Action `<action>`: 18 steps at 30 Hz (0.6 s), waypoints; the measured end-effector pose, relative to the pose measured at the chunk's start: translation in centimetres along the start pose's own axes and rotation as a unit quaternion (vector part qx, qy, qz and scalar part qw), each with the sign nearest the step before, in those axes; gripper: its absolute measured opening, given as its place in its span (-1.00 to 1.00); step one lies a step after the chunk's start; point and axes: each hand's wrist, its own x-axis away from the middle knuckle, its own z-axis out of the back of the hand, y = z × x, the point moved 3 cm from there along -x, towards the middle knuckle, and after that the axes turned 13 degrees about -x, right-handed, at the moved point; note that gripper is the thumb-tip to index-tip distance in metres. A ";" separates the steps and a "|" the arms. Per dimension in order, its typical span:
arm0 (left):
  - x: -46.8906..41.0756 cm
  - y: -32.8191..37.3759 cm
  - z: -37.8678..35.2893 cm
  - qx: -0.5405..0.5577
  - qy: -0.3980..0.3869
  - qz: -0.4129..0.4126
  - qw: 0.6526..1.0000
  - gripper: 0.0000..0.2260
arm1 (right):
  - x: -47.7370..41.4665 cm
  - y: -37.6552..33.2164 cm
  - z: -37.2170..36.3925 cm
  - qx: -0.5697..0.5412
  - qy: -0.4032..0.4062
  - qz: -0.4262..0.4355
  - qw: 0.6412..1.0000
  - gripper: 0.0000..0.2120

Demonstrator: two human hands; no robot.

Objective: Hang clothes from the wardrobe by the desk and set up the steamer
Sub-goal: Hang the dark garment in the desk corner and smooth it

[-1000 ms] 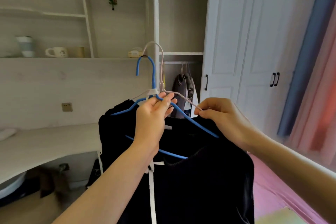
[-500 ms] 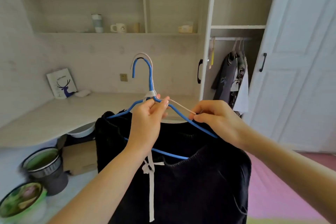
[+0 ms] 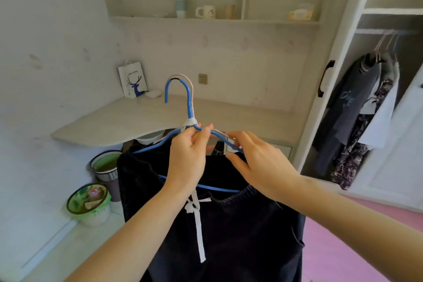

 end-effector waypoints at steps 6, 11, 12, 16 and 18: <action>-3.5 -3.7 4.4 0.007 0.017 0.031 0.999 -0.80 | -5.9 -0.6 -6.0 -0.022 0.008 0.026 0.999 -0.76; -6.7 -7.4 7.8 -0.022 0.012 0.034 0.999 -0.79 | -10.3 -0.8 -11.2 0.002 0.016 0.063 0.998 -0.79; -7.4 -8.0 8.5 -0.028 0.006 0.035 0.999 -0.78 | -11.1 -0.9 -12.1 0.010 0.022 0.067 0.997 -0.76; -10.0 -10.0 10.5 -0.054 -0.014 0.037 0.998 -0.73 | -14.1 -1.5 -15.1 -0.002 0.031 0.069 0.997 -0.64; -11.4 -11.0 11.2 -0.066 -0.023 0.037 0.997 -0.73 | -15.5 -1.4 -16.5 -0.023 0.030 0.060 0.997 -0.60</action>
